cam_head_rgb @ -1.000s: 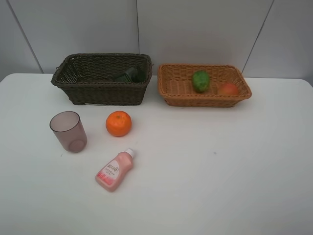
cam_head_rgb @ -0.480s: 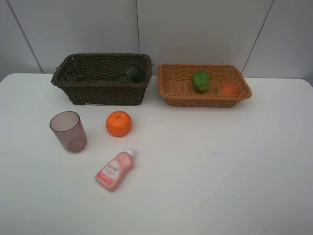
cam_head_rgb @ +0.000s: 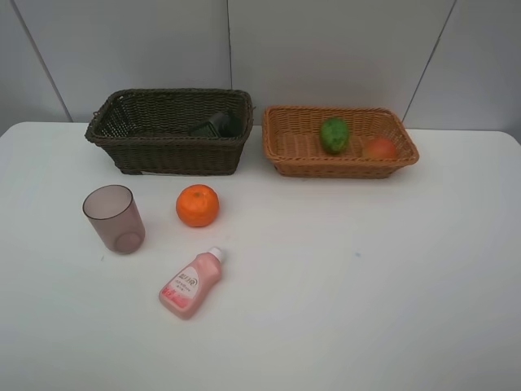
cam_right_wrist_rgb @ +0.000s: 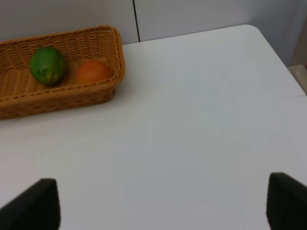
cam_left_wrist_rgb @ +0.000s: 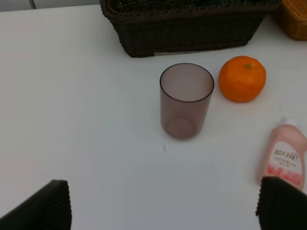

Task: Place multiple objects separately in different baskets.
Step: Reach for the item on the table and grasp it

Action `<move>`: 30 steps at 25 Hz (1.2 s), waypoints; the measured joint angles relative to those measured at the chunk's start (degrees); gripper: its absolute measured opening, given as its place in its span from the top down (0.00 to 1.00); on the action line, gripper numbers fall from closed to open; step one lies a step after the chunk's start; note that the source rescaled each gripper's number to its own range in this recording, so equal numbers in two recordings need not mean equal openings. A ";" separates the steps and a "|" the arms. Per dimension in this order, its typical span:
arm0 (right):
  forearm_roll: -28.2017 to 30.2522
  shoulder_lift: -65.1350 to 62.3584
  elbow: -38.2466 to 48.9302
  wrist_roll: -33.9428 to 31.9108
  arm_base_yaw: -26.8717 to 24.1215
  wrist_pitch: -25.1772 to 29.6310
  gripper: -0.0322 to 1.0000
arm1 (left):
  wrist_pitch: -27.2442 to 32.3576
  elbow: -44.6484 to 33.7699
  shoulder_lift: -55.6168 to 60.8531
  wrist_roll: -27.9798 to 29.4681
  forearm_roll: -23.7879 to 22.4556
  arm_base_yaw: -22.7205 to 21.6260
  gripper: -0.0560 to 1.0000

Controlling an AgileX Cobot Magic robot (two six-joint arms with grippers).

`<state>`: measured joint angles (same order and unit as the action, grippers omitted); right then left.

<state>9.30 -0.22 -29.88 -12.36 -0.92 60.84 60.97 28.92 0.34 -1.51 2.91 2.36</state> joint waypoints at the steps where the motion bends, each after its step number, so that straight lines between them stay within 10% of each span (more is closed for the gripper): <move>1: 0.00 0.00 0.00 0.00 0.00 0.00 0.12 | 0.00 0.00 0.00 0.00 0.00 0.00 0.00; 17: 0.06 0.00 0.00 0.00 0.00 0.00 0.12 | -0.53 0.33 -1.71 0.00 0.88 0.00 0.00; 30: 0.06 0.00 0.00 0.00 0.00 0.00 0.12 | -5.22 9.88 -41.79 -7.01 3.95 0.00 0.00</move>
<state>9.36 -0.22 -29.88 -12.36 -0.92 60.84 55.75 38.80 -41.44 -8.51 6.86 2.36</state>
